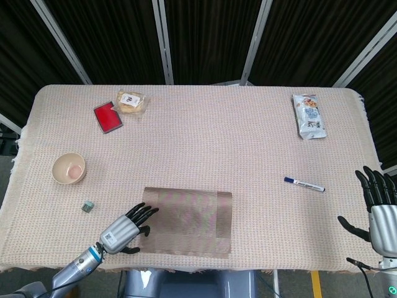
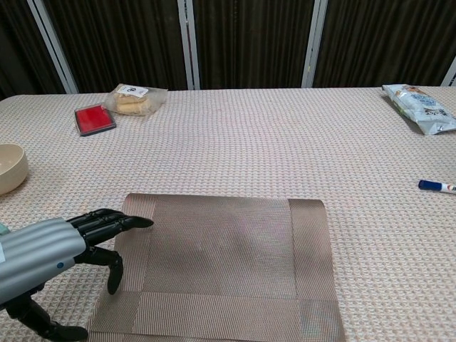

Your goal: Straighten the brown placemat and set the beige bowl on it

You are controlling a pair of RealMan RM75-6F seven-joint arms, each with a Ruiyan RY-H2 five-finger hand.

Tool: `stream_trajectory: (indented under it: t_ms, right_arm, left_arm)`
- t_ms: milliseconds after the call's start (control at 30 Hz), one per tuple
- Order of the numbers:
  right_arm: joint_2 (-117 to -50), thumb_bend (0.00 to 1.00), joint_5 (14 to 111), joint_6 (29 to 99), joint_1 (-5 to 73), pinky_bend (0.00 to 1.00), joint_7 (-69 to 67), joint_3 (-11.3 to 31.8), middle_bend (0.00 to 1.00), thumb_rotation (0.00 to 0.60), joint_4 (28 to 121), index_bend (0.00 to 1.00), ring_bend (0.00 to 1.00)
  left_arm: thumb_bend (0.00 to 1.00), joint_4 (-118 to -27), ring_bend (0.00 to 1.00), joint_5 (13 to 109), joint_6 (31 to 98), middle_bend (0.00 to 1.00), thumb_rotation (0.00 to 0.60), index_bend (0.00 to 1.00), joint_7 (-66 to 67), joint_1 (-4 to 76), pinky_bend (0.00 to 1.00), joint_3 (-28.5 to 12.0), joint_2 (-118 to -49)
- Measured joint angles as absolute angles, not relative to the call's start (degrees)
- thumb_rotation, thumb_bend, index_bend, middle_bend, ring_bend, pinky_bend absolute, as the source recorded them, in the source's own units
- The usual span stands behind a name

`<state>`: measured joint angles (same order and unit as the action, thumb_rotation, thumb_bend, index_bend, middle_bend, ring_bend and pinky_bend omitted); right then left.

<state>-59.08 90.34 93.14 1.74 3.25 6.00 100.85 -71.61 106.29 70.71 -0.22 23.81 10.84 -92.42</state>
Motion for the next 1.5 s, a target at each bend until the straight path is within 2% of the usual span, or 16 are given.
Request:
stream_trajectory:
  t_ms: [667,1100,1300,1500]
  right_arm:
    - [-58.98,0.00,90.19,93.12,1.75,0.00,2.96,6.09,0.00,0.600,100.85,0.00,0.00]
    - [-58.77,0.00,90.14,93.13,1.72,0.00,2.45,6.10,0.00,0.600,100.92,0.00,0.00]
    - [-58.73,0.00,90.12,93.06,1.73,0.00,2.44,6.07,0.00,0.600,100.94,0.00,0.00]
    - [-58.77,0.00,90.12,92.95,1.78,0.00,2.44,6.04,0.00,0.600,100.93,0.00,0.00]
  left_arm:
    - [0.00,-71.28,0.00,104.88,69.66,0.00,0.600,0.49,0.89,24.52,0.00,11.15,-93.19]
    - [0.25,-72.40,0.00,104.12,68.76,0.00,0.600,0.49,1.25,25.05,0.00,11.40,-93.05]
    - [0.28,-72.74,0.00,103.69,68.59,0.00,0.600,0.49,1.29,25.12,0.00,11.40,-92.97]
    - [0.35,-72.64,0.00,103.21,68.25,0.00,0.600,0.49,1.10,25.13,0.00,11.45,-93.08]
